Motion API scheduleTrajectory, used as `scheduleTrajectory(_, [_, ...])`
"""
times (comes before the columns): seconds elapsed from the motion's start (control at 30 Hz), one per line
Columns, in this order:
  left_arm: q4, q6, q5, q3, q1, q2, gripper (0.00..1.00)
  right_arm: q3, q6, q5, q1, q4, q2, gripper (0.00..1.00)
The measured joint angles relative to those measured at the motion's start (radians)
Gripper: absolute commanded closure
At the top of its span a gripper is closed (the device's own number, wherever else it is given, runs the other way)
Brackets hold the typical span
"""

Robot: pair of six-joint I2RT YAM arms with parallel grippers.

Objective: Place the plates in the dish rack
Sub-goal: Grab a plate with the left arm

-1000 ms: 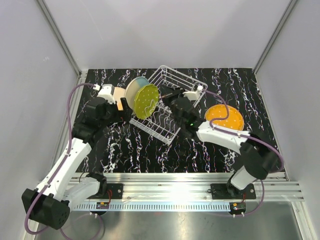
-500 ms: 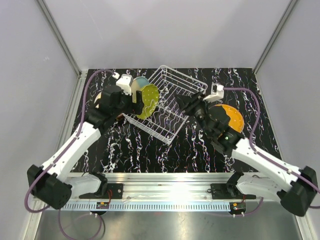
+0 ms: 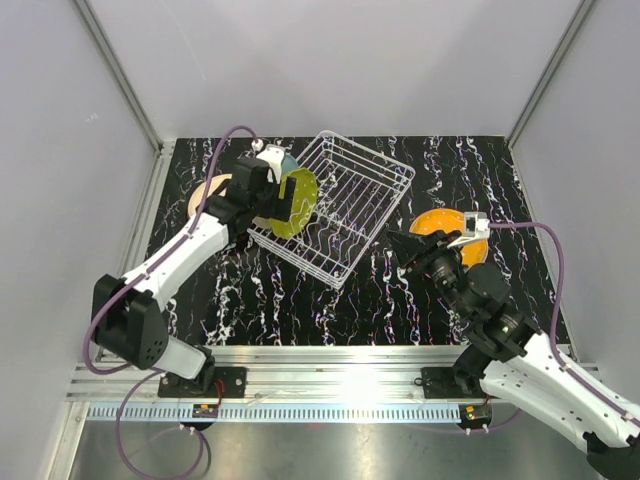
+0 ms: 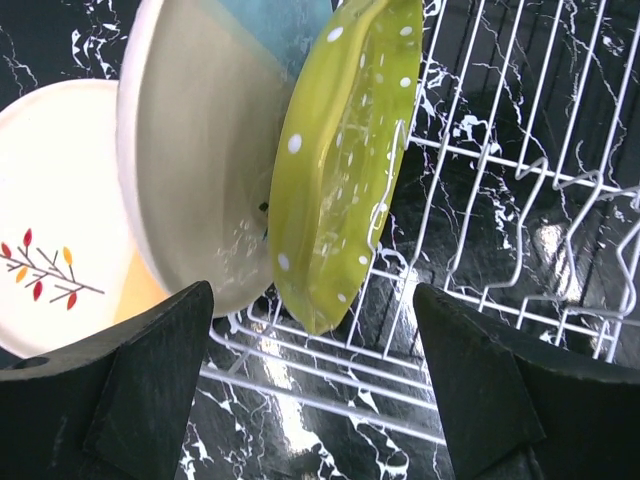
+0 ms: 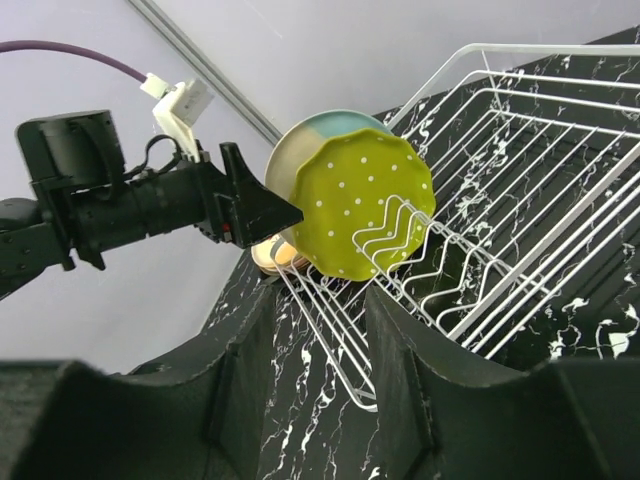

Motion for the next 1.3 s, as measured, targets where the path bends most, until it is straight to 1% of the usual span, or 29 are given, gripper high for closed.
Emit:
scheduleTrajectory(0.13, [0.01,0.002,0.001,0.031,0.004,0.059,0.21,-0.01,-0.018,0.011,0.0,-0.043,-0.056,0.49])
scheduleTrajectory(0.33, [0.043,0.0,0.043,0.033,0.02,0.109,0.38,-0.048,-0.041,0.042,0.0,-0.104,-0.122,0.47])
scheduleTrajectory(0.4, [0.059,-0.003,0.069,0.032,0.027,0.125,0.54,-0.064,-0.049,0.058,0.0,-0.122,-0.142,0.46])
scheduleTrajectory(0.5, [0.075,0.002,0.111,0.033,0.048,0.14,0.71,-0.078,-0.06,0.081,0.0,-0.15,-0.174,0.46])
scheduleTrajectory(0.57, [0.082,0.013,0.143,0.031,0.065,0.143,0.75,-0.081,-0.068,0.091,0.0,-0.163,-0.193,0.46])
scheduleTrajectory(0.6, [0.082,0.021,0.154,0.027,0.072,0.143,0.81,-0.081,-0.074,0.098,0.0,-0.167,-0.199,0.45])
scheduleTrajectory(0.67, [0.101,0.026,0.18,0.016,0.08,0.143,0.88,-0.082,-0.084,0.105,-0.001,-0.173,-0.207,0.45])
scheduleTrajectory(0.73, [0.103,0.029,0.192,0.014,0.081,0.144,1.0,-0.082,-0.092,0.11,-0.001,-0.175,-0.209,0.45])
scheduleTrajectory(0.93, [0.111,0.033,0.188,0.014,0.077,0.15,1.0,-0.082,-0.1,0.126,-0.001,-0.192,-0.209,0.46])
scheduleTrajectory(1.17, [0.09,0.015,0.0,-0.01,-0.029,0.098,1.0,-0.082,-0.1,0.134,-0.001,-0.219,-0.22,0.47])
scheduleTrajectory(1.3, [0.058,-0.021,-0.077,-0.024,-0.053,0.047,1.0,-0.081,-0.1,0.14,-0.001,-0.229,-0.215,0.47])
